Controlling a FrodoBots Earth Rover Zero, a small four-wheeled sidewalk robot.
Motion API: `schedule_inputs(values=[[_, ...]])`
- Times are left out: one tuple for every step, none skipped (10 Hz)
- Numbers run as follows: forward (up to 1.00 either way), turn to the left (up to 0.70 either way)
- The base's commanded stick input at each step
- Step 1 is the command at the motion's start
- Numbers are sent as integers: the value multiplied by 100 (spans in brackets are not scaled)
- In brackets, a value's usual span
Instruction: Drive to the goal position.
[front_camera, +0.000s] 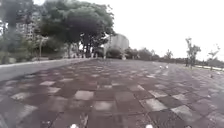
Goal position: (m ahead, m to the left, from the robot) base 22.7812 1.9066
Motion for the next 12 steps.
schedule_inputs(values=[[100, 0], [100, 0], [100, 0], [100, 0], [100, 0], [100, -7], [100, -40], [100, -40], [100, -40], [100, -34], [100, 0], [100, 0]])
